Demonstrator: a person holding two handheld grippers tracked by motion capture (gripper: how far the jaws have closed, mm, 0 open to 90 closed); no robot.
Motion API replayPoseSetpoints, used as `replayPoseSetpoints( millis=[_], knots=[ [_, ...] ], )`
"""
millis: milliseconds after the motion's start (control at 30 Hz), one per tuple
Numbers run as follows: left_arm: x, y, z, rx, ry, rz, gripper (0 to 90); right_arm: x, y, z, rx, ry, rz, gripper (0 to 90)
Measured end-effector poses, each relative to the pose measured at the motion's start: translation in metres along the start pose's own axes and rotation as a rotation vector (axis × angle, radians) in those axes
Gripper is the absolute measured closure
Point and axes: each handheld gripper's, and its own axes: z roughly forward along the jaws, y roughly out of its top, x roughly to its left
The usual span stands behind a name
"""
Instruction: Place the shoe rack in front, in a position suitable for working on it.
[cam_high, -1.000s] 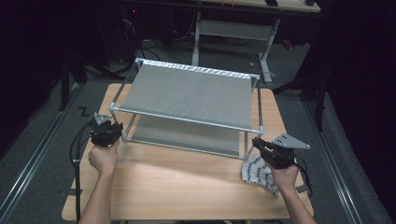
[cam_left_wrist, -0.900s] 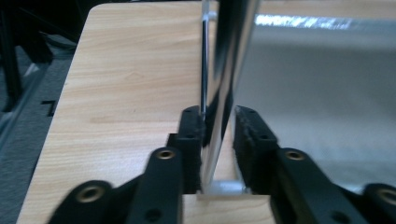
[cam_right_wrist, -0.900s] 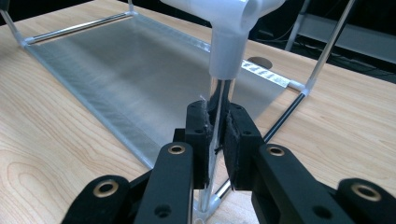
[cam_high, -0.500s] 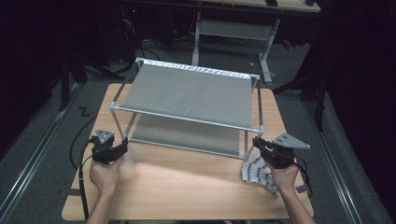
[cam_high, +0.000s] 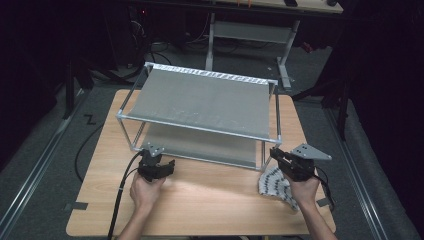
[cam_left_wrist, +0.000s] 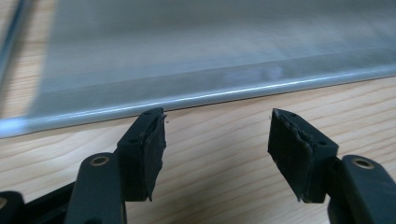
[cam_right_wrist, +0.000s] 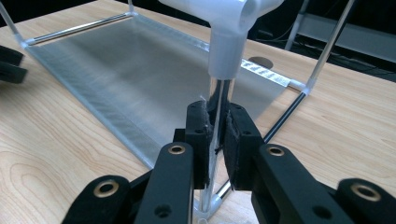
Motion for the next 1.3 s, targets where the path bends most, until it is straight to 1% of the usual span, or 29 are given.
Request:
replayPoseSetpoints(
  millis=[100,200,300,367,467,700,767,867,967,1000,1133,1300],
  knots=[
    [-0.005,0.001,0.007,0.01,-0.015,-0.007,36.7,0.002,0.0,0.001,-0.001,0.008,-0.004,81.3],
    [-0.007,0.001,0.014,0.017,-0.019,-0.01,36.4,0.004,0.001,0.002,0.001,0.019,-0.01,81.3],
    [-0.009,0.002,0.018,0.023,-0.011,-0.008,36.1,0.009,0.002,0.003,0.004,0.032,-0.02,81.3],
    [-0.008,0.002,0.02,0.024,-0.014,-0.013,36.1,0.011,0.003,0.003,0.003,0.038,-0.024,81.3],
    [-0.008,0.003,0.023,0.026,-0.006,-0.015,36.1,0.014,0.002,0.003,-0.001,0.045,-0.024,81.3],
    [-0.006,0.004,0.026,0.014,0.007,-0.018,35.8,0.02,0.001,0.002,-0.004,0.065,-0.036,81.3],
    [-0.005,0.004,0.027,0.013,0.015,-0.01,35.8,0.022,0.001,0.002,-0.006,0.07,-0.033,81.3],
    [-0.004,0.008,0.028,0.038,0.025,0.003,35.5,0.024,0.001,0.002,-0.011,0.078,-0.035,81.4],
    [-0.002,0.012,0.03,0.048,0.026,0.0,35.0,0.027,0.0,0.001,-0.012,0.085,-0.04,81.3],
    [-0.001,0.013,0.031,0.042,0.03,-0.008,34.9,0.028,0.0,0.001,-0.009,0.085,-0.045,81.3],
    [0.0,0.012,0.032,0.045,0.039,-0.006,34.7,0.034,0.001,0.0,-0.004,0.102,-0.059,81.3],
    [0.001,0.012,0.032,0.047,0.038,-0.009,34.8,0.041,0.002,0.0,-0.001,0.125,-0.077,81.2]
  ],
)
